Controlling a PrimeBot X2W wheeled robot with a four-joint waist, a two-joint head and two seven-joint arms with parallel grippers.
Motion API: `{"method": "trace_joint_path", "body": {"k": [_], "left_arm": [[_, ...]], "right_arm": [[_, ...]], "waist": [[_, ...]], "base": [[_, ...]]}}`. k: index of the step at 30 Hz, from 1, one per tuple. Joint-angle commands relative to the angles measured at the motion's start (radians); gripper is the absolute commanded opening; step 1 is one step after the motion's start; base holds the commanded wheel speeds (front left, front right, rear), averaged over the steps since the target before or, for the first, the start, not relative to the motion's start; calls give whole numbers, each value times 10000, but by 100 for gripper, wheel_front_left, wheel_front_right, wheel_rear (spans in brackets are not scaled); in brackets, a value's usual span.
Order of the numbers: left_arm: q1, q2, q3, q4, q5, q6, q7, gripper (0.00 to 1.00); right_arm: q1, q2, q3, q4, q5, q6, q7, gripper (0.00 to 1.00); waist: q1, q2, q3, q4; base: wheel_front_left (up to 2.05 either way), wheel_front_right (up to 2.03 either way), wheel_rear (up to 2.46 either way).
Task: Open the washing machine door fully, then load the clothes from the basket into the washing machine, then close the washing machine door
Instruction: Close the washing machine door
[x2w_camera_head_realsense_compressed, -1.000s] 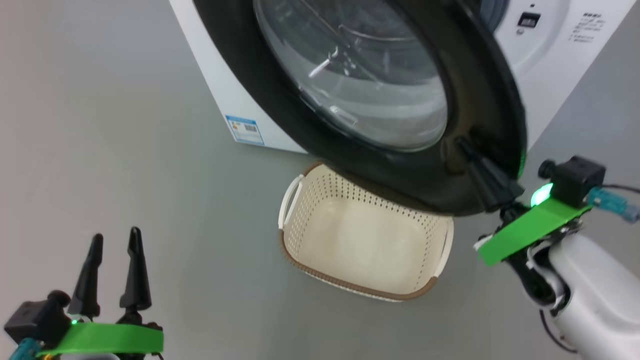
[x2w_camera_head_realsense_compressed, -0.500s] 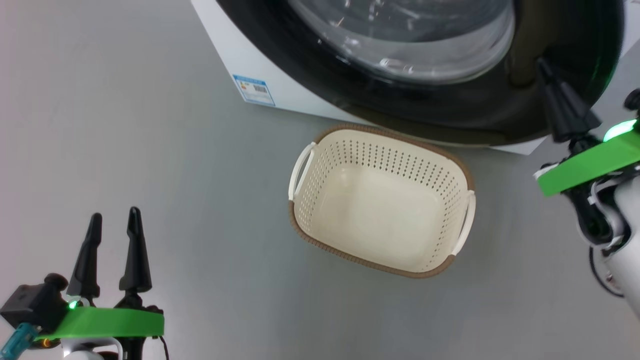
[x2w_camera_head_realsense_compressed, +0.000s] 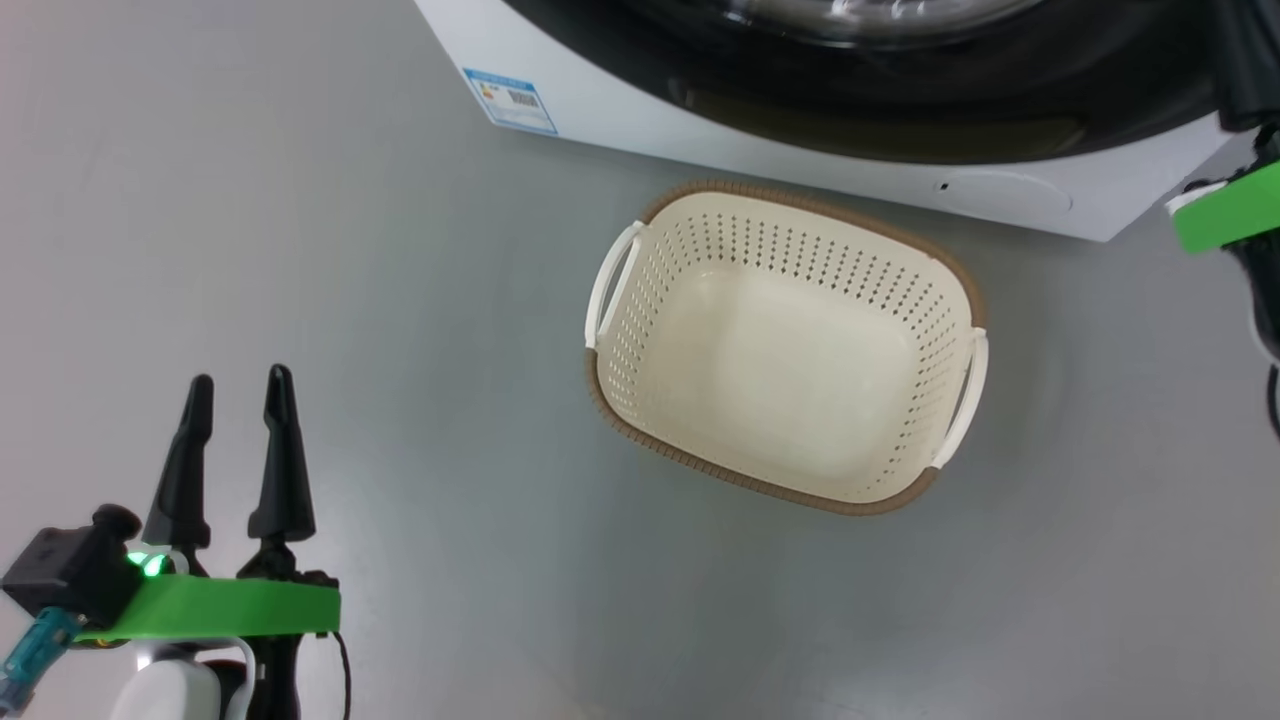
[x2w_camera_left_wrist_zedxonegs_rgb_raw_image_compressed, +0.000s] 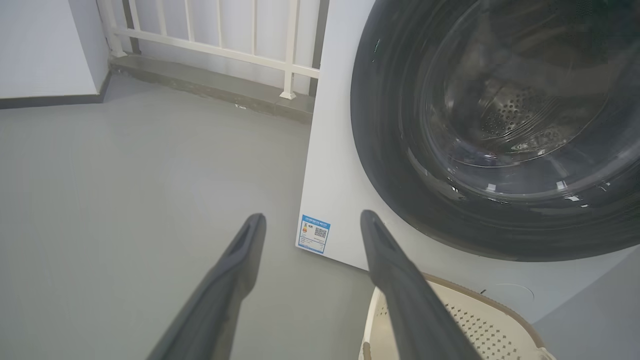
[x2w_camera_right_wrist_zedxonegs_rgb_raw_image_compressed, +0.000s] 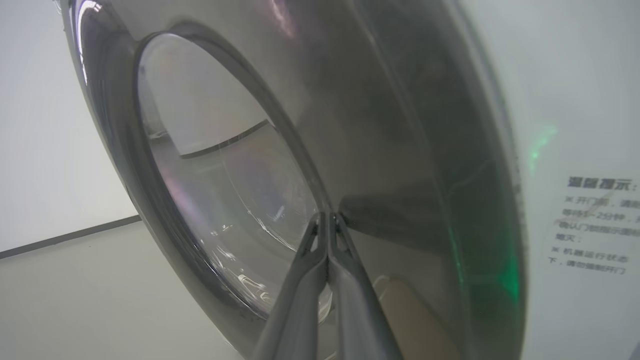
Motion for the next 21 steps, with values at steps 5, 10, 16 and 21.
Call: {"method": "trace_joint_path", "body": {"k": [5, 10, 16, 21], "left_arm": [[-249, 231, 268, -291, -75, -36, -65, 100], [-312, 164, 234, -301, -110, -36, -65, 100], [-389, 105, 236, -309, -141, -36, -65, 100], [-413, 80, 260, -230, -139, -36, -65, 100]], "right_arm": [[-392, -359, -350, 42, -300, -4, -80, 0], [-658, -443, -670, 283, -487, -4, -80, 0], [-961, -342, -1050, 566, -809, -4, -80, 0], [-810, -124, -1058, 640, -906, -4, -80, 0]], "waist": [[-1, -1, 206, 137], [-1, -1, 293, 193], [-1, -1, 394, 234], [-1, -1, 239, 191]], "base": [[0, 0, 0], [0, 0, 0], [0, 0, 0], [0, 0, 0]]}}
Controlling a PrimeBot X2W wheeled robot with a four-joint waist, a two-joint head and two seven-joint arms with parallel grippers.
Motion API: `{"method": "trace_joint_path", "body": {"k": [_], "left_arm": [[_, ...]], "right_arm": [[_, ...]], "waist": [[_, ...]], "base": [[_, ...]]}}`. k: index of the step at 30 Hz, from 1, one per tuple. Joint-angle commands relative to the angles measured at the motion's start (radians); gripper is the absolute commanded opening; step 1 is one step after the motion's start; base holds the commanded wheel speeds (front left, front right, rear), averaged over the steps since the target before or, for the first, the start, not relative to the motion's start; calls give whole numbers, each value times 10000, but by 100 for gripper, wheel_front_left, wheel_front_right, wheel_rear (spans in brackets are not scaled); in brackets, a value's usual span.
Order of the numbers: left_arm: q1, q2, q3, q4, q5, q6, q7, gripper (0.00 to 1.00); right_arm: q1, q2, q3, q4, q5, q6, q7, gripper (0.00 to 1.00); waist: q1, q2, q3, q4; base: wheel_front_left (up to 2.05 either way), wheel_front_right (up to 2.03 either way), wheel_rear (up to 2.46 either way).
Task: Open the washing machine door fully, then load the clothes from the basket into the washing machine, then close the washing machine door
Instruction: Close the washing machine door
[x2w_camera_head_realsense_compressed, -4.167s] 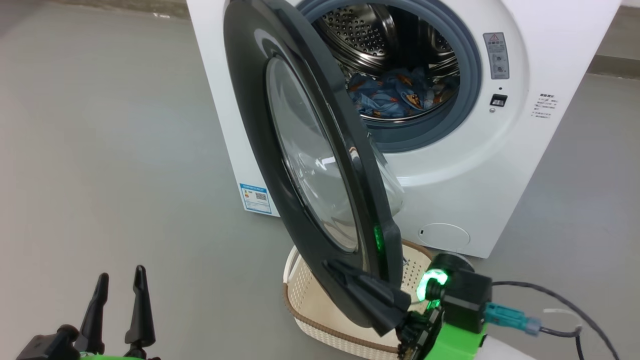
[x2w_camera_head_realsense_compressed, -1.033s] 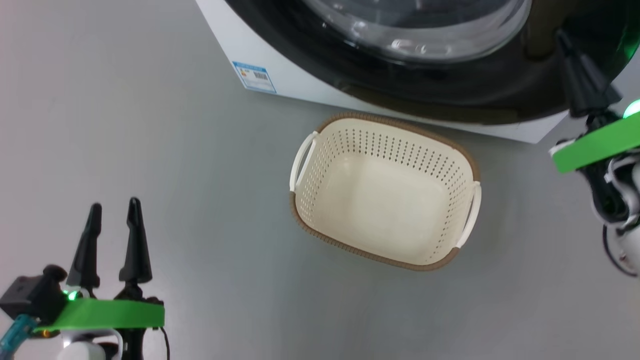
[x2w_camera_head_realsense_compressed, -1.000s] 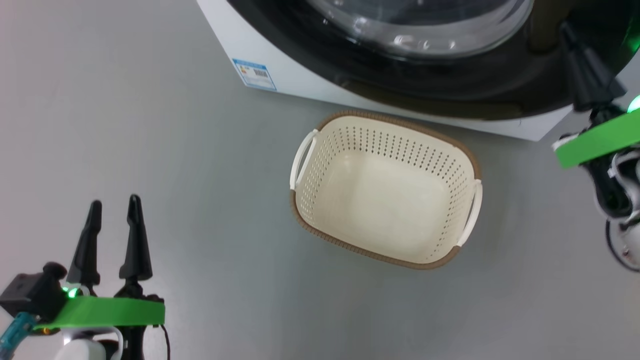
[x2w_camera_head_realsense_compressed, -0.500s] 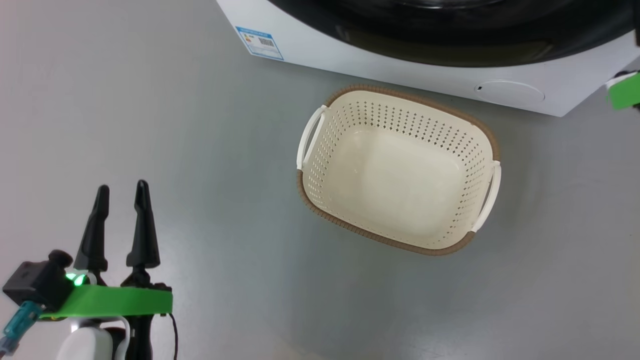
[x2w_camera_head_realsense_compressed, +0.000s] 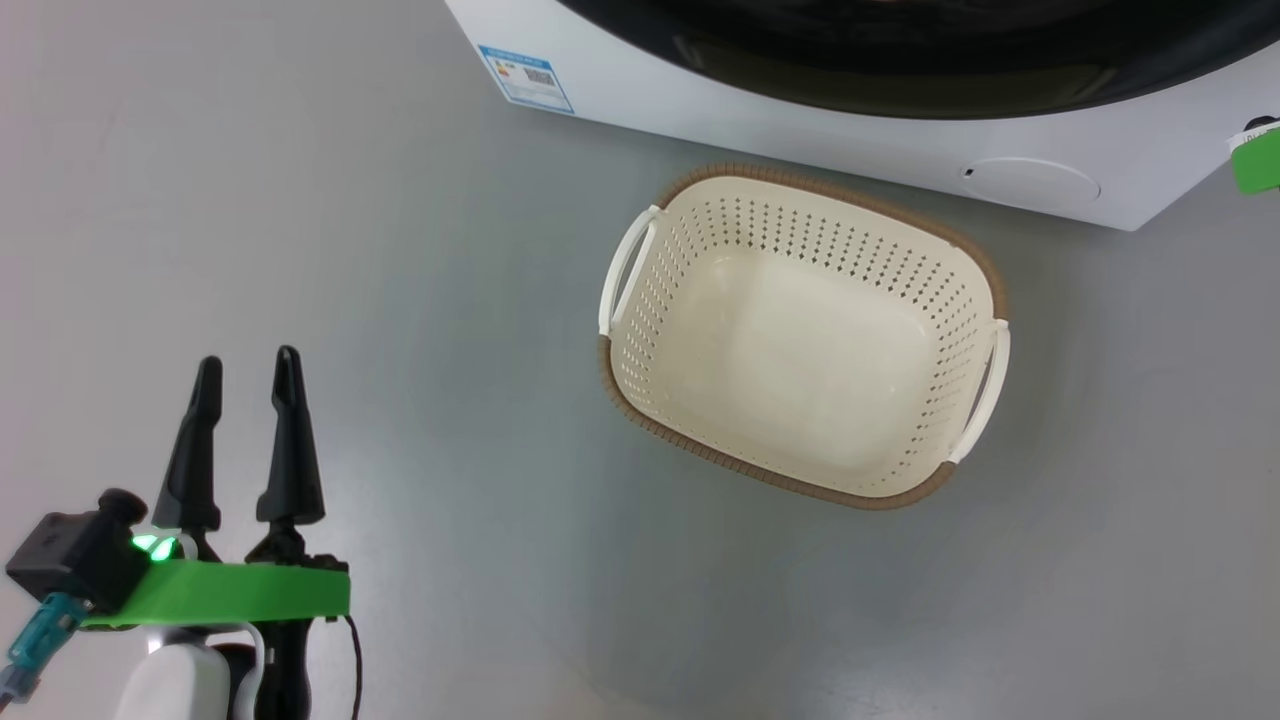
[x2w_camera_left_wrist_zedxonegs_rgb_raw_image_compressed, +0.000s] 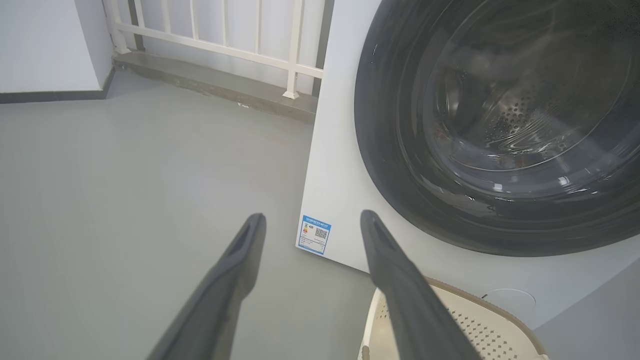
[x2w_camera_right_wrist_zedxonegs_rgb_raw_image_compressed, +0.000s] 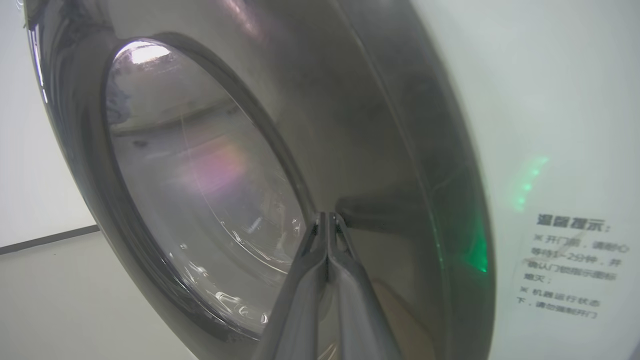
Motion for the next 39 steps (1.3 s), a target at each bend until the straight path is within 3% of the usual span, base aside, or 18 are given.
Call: {"method": "trace_joint_path", "body": {"k": [1, 7, 11, 12, 13, 14, 39], "left_arm": [[-167, 252, 343, -190, -30, -35, -65, 100], [-141, 300, 322, -114, -33, -35, -65, 100], [-101, 328, 311, -65, -38, -35, -65, 100], [-87, 338, 311, -44, -35, -35, -65, 100], [-72, 347, 309, -30, -31, -35, -65, 100], [-54, 360, 308, -21, -26, -35, -65, 100], [575, 667, 227, 263, 347, -35, -65, 100]], "right_arm": [[-73, -183, -227, -111, -5, -130, -49, 0], [192, 2, -192, -151, -52, -130, -49, 0], [557, 120, -117, -293, -77, -130, -49, 49], [664, 128, -102, -350, -53, -130, -49, 75], [776, 132, -86, -420, -30, -130, -49, 94], [898, 137, -52, -498, -10, -130, -49, 100], [3756, 971, 337, -2069, -279, -130, -49, 100]], "waist": [[0, 0, -86, -38], [0, 0, -371, -158], [0, 0, -694, -270], [0, 0, -788, -308], [0, 0, -887, -351], [0, 0, -989, -401], [0, 0, -3338, -2707]], "base": [[0, 0, 0], [0, 0, 0], [0, 0, 0], [0, 0, 0], [0, 0, 0], [0, 0, 0], [0, 0, 0]]}}
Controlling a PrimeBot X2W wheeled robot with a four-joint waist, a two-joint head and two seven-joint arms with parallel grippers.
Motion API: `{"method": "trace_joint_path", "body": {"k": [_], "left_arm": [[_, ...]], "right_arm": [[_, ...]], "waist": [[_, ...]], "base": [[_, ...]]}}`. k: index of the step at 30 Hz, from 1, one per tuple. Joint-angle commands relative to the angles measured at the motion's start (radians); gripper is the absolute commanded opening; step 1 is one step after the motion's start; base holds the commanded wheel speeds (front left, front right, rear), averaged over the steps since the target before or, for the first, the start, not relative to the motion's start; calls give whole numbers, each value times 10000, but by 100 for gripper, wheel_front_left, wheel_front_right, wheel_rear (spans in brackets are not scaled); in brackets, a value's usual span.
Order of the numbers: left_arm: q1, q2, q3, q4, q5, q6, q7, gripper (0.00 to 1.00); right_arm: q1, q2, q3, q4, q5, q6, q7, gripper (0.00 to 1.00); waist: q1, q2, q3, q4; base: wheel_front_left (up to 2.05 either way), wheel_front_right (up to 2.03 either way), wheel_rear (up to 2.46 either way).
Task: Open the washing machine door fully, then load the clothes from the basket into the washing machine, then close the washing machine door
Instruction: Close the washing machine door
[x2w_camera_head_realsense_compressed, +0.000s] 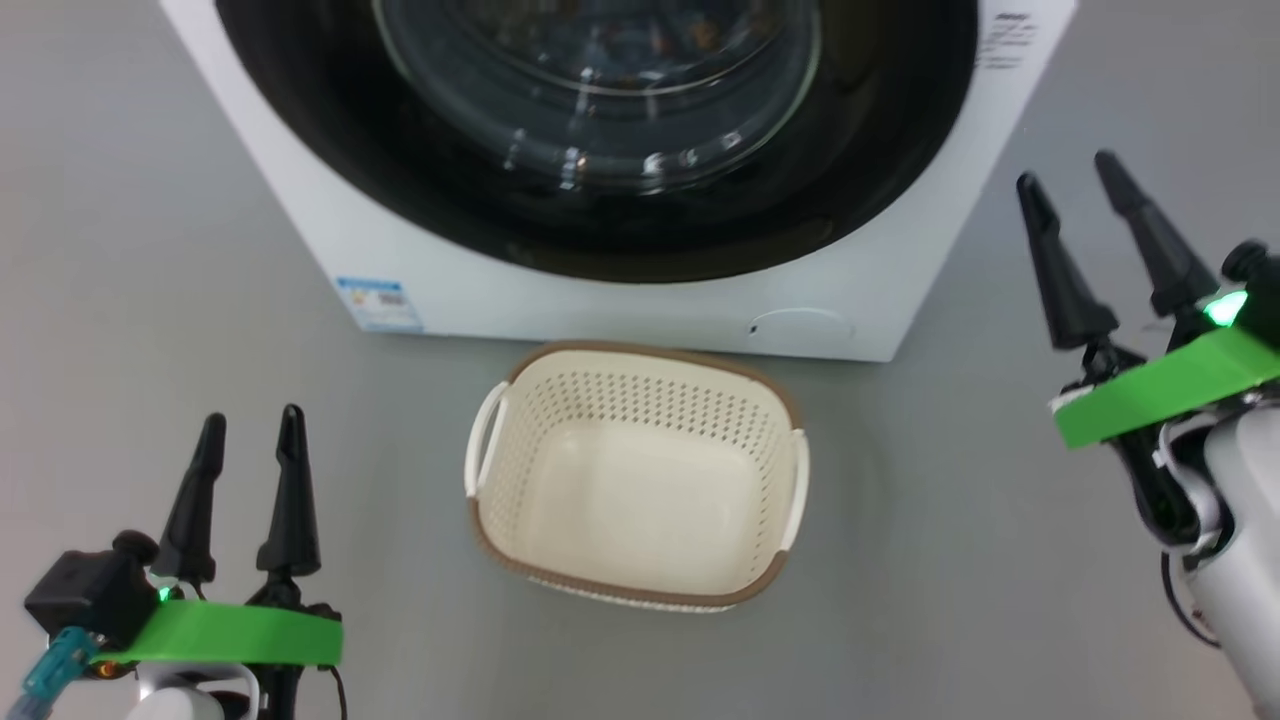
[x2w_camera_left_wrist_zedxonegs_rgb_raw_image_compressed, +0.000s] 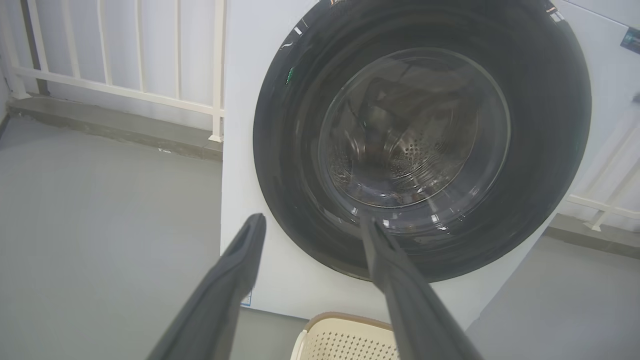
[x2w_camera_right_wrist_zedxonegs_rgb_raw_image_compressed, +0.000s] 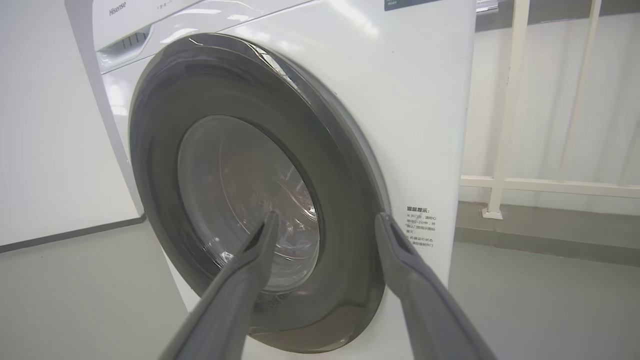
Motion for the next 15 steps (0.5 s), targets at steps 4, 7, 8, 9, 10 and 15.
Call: {"method": "trace_joint_path", "body": {"k": [4, 7, 8, 9, 10, 15], "left_arm": [[151, 147, 328, -117, 91, -35, -65, 100], [255, 97, 341, -115, 67, -35, -65, 100], [276, 90, 319, -124, 48, -35, -65, 100], [294, 87, 287, -136, 27, -35, -65, 100], [310, 86, 255, -145, 4, -35, -65, 100], [386, 141, 109, -149, -145, -35, -65, 100]], "right_arm": [[565, 49, 97, -397, -91, -27, -49, 100], [846, 168, 33, -470, -183, -27, -49, 100], [918, 206, 17, -506, -196, -27, -49, 100], [994, 239, -6, -533, -209, -27, -49, 100], [1076, 271, -41, -562, -227, -27, -49, 100], [1582, 466, -251, -712, -306, -27, -49, 100]], "waist": [[1, 0, -760, -802], [1, 0, -868, -1049], [1, 0, -887, -1126], [1, 0, -906, -1197], [1, 0, -924, -1257], [1, 0, -1027, -1489]], "base": [[0, 0, 0], [0, 0, 0], [0, 0, 0], [0, 0, 0], [0, 0, 0], [0, 0, 0]]}}
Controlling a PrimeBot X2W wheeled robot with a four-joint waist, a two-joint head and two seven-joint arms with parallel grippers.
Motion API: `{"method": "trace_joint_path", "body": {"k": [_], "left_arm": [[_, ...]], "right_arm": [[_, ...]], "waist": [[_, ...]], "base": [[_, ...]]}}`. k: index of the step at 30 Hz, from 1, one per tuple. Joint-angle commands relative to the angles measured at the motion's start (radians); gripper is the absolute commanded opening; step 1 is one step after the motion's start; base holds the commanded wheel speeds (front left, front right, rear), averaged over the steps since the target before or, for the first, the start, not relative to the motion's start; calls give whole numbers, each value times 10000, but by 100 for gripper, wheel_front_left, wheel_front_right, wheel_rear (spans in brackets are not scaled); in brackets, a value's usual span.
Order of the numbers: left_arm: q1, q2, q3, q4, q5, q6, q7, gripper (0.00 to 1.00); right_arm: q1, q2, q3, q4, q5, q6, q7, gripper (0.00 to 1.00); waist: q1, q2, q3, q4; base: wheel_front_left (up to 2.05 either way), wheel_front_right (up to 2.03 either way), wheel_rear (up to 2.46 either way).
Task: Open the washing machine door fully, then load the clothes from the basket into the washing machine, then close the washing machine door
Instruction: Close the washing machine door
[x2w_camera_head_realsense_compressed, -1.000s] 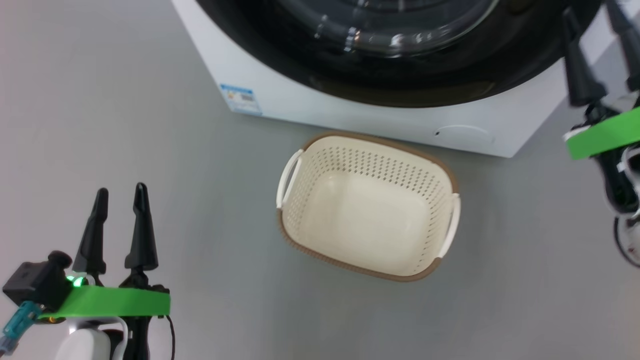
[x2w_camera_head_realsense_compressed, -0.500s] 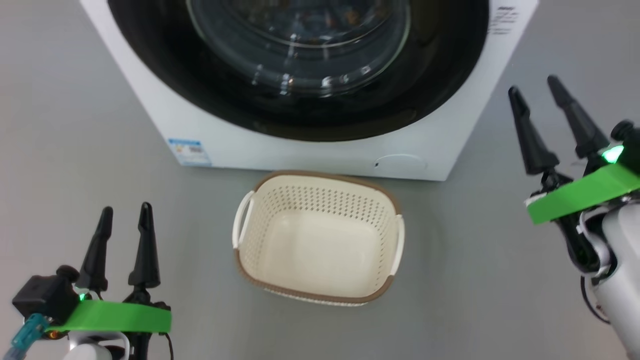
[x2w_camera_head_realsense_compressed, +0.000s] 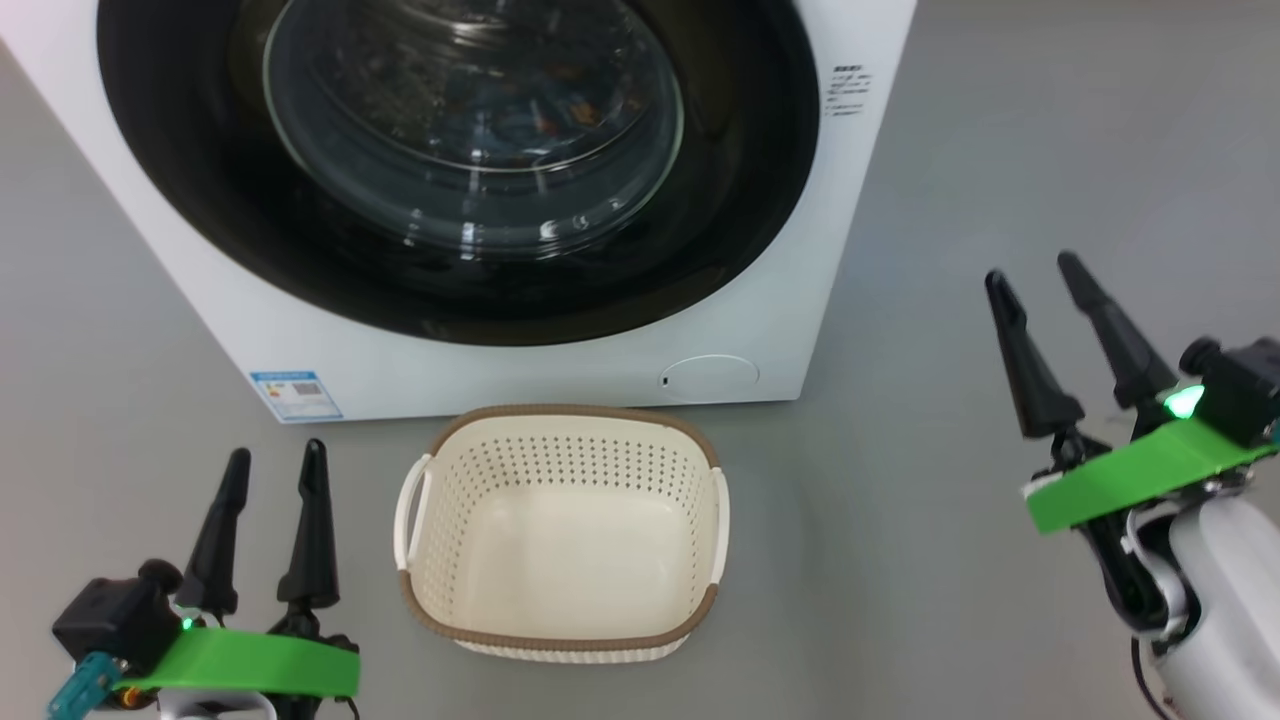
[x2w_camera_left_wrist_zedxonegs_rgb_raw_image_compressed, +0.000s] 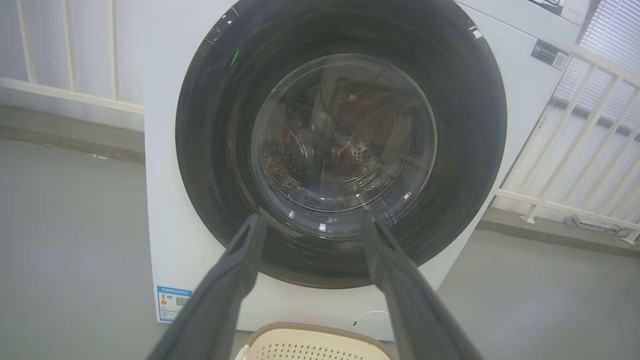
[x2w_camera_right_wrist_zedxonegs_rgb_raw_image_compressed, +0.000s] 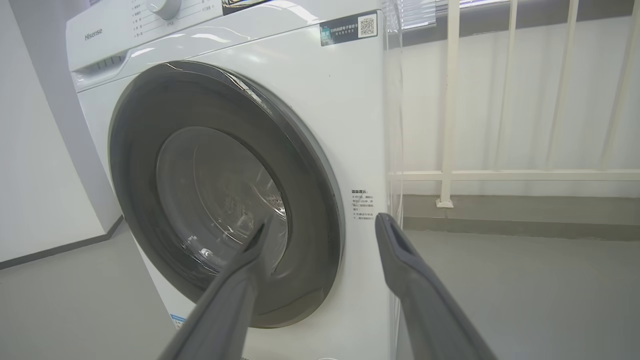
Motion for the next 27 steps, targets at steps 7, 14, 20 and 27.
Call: {"method": "trace_joint_path", "body": {"k": [7, 14, 20, 27], "left_arm": [[95, 340, 148, -213, -414, -35, -65, 100], [295, 434, 81, -198, -565, -35, -65, 100], [357, 454, 89, -157, -537, -35, -65, 100], [364, 459, 40, -151, -434, -35, -65, 100]], "right_arm": [[867, 135, -274, -353, -247, -27, -49, 100], [1597, 406, -700, -417, -434, -27, -49, 100], [1770, 465, -737, -430, -543, -27, -49, 100], [1845, 486, -728, -391, -583, -27, -49, 100]], "waist": [[1, -1, -351, -265], [1, -1, -623, -303], [1, -1, -712, -341], [1, -1, -765, -298]], "base": [[0, 0, 0], [0, 0, 0], [0, 0, 0], [0, 0, 0]]}}
